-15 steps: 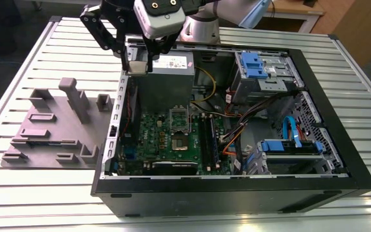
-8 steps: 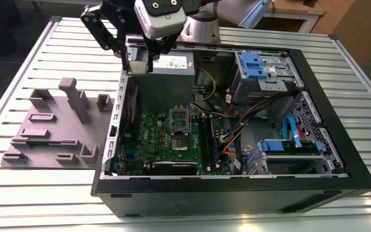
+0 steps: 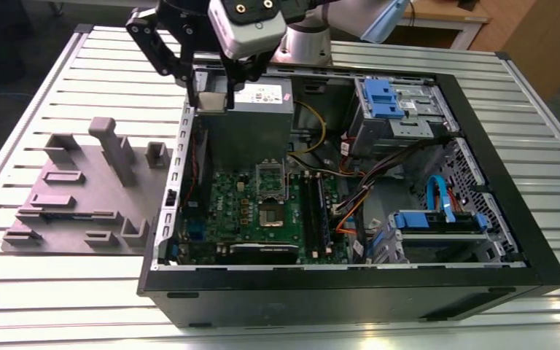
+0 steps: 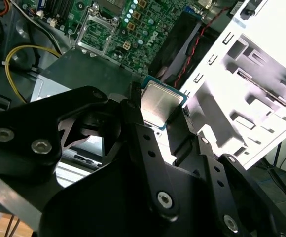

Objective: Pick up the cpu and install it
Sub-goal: 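Pick up the cpu and move it towards the insertion slot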

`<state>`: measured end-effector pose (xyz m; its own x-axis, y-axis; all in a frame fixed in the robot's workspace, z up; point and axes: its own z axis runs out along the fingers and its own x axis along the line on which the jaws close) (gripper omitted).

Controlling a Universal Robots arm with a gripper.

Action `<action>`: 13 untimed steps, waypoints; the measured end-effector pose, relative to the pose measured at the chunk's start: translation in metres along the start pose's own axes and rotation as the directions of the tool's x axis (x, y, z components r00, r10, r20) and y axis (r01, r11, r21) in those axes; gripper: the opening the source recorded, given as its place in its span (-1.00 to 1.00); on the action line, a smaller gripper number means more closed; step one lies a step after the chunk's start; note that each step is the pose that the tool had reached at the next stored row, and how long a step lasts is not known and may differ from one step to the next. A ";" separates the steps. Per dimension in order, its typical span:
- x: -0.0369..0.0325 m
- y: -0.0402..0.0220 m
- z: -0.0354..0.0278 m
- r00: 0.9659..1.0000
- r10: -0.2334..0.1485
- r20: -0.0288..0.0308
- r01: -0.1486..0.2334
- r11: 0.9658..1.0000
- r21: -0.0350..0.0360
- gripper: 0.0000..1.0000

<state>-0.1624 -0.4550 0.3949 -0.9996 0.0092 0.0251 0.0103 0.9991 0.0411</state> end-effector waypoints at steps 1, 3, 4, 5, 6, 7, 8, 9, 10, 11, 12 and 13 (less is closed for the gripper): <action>-0.0012 0.0000 0.0000 1.000 0.000 0.000 0.000 1.000 0.000 -0.09; -0.0041 0.0000 -0.0001 1.000 0.000 0.000 0.000 1.000 0.000 -0.09; -0.0059 0.0001 -0.0002 1.000 0.000 0.000 0.000 1.000 0.000 -0.09; -0.0074 0.0001 -0.0002 1.000 0.000 0.000 0.000 1.000 0.000 -0.09; -0.0087 0.0001 -0.0002 1.000 0.000 0.000 0.000 1.000 0.000 -0.09; -0.0098 0.0001 -0.0003 1.000 0.000 0.000 0.000 1.000 0.000 -0.09; -0.0109 0.0001 -0.0003 1.000 0.000 0.000 0.000 1.000 0.000 -0.09; -0.0121 0.0001 -0.0003 1.000 0.000 0.000 0.000 1.000 0.000 -0.09; -0.0136 0.0001 -0.0003 1.000 0.000 0.000 0.000 1.000 0.000 -0.09; -0.0150 0.0001 -0.0004 1.000 0.000 0.000 0.000 1.000 0.000 -0.09; -0.0163 0.0002 -0.0004 1.000 0.000 0.000 0.000 1.000 0.000 -0.09; -0.0178 0.0002 -0.0005 1.000 0.000 0.000 0.000 1.000 0.000 -0.09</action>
<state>-0.1445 -0.4550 0.3949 -0.9996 0.0092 0.0254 0.0103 0.9991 0.0411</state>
